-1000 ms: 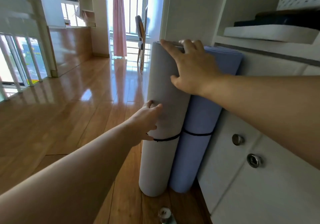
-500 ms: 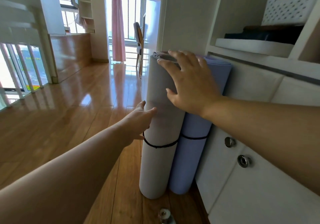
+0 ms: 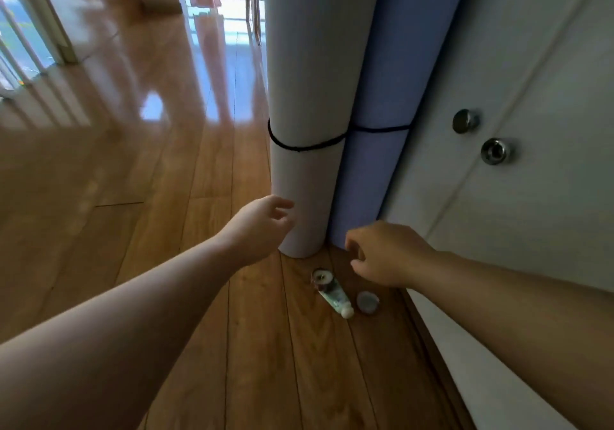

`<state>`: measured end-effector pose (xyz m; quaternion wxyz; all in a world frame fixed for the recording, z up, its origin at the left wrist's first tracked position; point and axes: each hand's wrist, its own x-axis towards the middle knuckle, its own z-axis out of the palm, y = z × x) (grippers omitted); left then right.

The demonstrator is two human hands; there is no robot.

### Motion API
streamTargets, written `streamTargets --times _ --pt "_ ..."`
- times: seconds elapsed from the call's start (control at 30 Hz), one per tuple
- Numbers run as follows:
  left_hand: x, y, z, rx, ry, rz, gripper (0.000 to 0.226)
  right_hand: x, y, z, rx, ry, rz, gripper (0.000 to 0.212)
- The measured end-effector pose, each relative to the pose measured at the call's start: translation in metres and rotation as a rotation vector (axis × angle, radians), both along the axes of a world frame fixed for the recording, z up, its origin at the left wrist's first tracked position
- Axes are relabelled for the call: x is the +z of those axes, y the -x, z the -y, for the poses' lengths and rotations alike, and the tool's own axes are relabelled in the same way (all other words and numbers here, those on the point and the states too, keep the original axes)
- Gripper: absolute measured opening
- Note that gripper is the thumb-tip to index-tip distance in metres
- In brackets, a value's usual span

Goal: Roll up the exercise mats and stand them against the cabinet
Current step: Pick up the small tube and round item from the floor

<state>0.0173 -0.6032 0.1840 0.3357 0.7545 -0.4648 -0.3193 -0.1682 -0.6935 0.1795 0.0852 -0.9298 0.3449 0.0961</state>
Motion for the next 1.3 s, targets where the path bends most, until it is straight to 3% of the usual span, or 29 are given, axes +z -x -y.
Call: streamTargets --times 0.13,0.3,0.4,0.5,0.63,0.77,0.97,1.3 --pt "-0.062 0.012 0.003 -0.110 -0.111 0.097 0.035 -0.074 0.022 0.008 -0.120 -0.231 -0.217 0.046" --pt "-0.139 0.023 0.025 -0.239 -0.160 0.240 0.028 -0.145 0.030 0.025 -0.177 -0.331 -0.204 0.084" --pt "-0.180 0.028 0.051 -0.327 -0.225 0.454 0.047 -0.180 0.029 0.042 -0.227 -0.383 -0.162 0.107" --pt "-0.205 0.037 0.074 -0.412 -0.284 0.523 0.070 -0.206 0.026 0.053 -0.270 -0.452 -0.168 0.117" --pt "-0.217 0.046 0.086 -0.456 -0.355 0.513 0.077 -0.226 0.018 0.044 -0.123 -0.372 -0.178 0.102" --pt "-0.226 0.045 0.073 -0.481 -0.310 0.604 0.055 -0.227 0.019 0.018 -0.016 -0.279 -0.147 0.083" --pt "-0.223 0.048 0.001 -0.369 -0.335 0.448 0.059 -0.217 0.034 -0.048 0.042 -0.284 -0.041 0.062" --pt "-0.196 0.061 -0.132 -0.238 -0.381 0.210 0.058 -0.189 0.033 -0.124 0.066 -0.282 -0.134 0.065"
